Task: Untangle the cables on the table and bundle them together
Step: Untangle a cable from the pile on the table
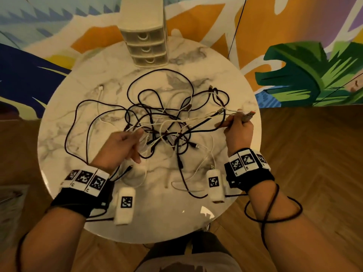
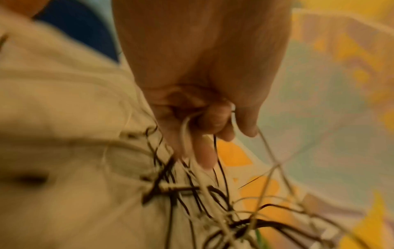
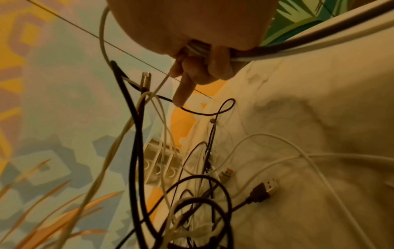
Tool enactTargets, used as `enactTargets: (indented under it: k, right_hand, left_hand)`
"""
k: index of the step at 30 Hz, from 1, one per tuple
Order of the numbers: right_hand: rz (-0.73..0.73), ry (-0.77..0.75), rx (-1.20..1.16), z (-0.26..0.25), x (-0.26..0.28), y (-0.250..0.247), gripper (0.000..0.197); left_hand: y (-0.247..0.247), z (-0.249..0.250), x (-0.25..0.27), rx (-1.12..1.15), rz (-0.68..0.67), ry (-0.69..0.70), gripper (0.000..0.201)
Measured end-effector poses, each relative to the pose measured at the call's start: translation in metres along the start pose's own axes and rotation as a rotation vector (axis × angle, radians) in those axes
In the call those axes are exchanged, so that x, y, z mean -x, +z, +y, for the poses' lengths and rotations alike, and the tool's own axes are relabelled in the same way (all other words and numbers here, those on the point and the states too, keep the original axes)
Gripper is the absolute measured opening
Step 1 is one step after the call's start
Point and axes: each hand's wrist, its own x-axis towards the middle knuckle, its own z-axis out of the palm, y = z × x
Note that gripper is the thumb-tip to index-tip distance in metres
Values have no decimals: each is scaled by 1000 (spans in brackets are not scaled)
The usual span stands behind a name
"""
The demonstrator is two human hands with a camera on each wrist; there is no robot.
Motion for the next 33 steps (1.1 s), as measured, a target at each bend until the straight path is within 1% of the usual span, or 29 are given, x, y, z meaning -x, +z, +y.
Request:
enactTargets:
  k: [1, 3, 4, 6, 7, 8, 9, 10, 11, 12, 13, 14, 15, 16, 17, 19, 20, 21, 22, 23, 25, 26, 27, 28, 29, 30, 31, 32, 33]
  right_hand:
    - [14, 19, -16, -2, -2, -2, 40]
    - [41, 30, 8, -6, -6, -8, 39]
    - [56, 22, 19, -8, -8, -11, 40]
    - [82, 9, 13, -10, -9, -13, 42]
    - [96, 13, -2, -10, -9, -13, 43]
    - [108, 21, -24, -10, -9, -11, 44]
    - [121, 34, -46, -11, -8, -10, 44]
    - [138, 47, -64, -11, -8, -10, 45]
    - [158, 55, -84, -12, -10, -11, 44]
    - [174, 63, -103, -13, -12, -13, 42]
    - [187, 70, -108, -12, -16, -17, 40]
    - [197, 77, -106, -11, -20, -20, 38]
    - [203, 81, -107, -10, -24, -23, 36]
    - [209, 88, -117, -10, -26, -26, 35]
    - [217, 106, -138, -9, -28, -27, 34]
    - [231, 138, -165, -10, -27, -27, 36]
    - [233, 145, -160, -11, -25, -27, 37]
    - [234, 146, -154, -12, -24, -27, 37]
    - [234, 144, -151, -13, -22, -27, 36]
    - [234, 144, -147, -14, -21, -28, 37]
    - [231, 150, -145, -16, -22, -30, 37]
    - [225, 147, -152, -17, -22, -30, 35]
    - [211, 145, -153, -17, -21, -30, 34]
    - [195, 144, -146, -16, -19, -28, 36]
    - [178, 143, -133, -15, -17, -26, 41]
    - [160, 141, -123, -15, -14, -24, 47]
    - [142, 140, -116, -15, -11, -22, 53]
    - [128, 140, -106, -16, -8, -21, 60]
    - [117, 142, -100, -18, -6, -21, 64]
  left_hand:
    - [3, -3, 4, 67, -46, -75, 51]
    - [-1, 1, 9, 28, -88, -147, 48]
    - [-9, 8, 8, -3, -67, -127, 45]
    - [-33, 28, 2, -4, 35, 5, 34]
    - [-45, 39, -1, 23, 82, 74, 30]
    - [-54, 48, -3, 108, 105, 135, 30]
    - [-59, 53, -2, 253, 92, 166, 32]
    - [-57, 54, 0, 395, 37, 158, 32]
    - [-53, 50, 3, 449, -22, 126, 32]
    - [-48, 43, 6, 373, -56, 95, 30]
    - [-44, 33, 8, 185, -71, 87, 29]
    - [-46, 23, 8, -95, -73, 116, 27]
    - [-50, 14, 7, -373, -51, 155, 24]
    - [-55, 6, 4, -592, 14, 186, 25]
    - [-60, 0, 3, -723, 104, 213, 28]
    - [-65, -16, -3, -741, 262, 213, 31]
    - [-64, -24, -5, -727, 290, 175, 36]
    - [-63, -35, -7, -740, 282, 117, 43]
    - [-64, -45, -6, -785, 274, 53, 50]
    - [-68, -51, -6, -845, 295, 6, 54]
    - [-82, -50, -3, -934, 469, -14, 56]
    - [-87, -44, -3, -940, 544, -1, 55]
    - [-88, -38, -5, -930, 577, 10, 52]
    - [-86, -35, -9, -925, 558, 19, 48]
    - [-78, -34, -13, -919, 488, 23, 42]
    - [-67, -34, -18, -920, 382, 20, 35]
    - [-55, -34, -20, -935, 252, -17, 30]
    - [-43, -35, -21, -966, 117, -67, 34]
    - [-33, -34, -19, -1021, 12, -107, 47]
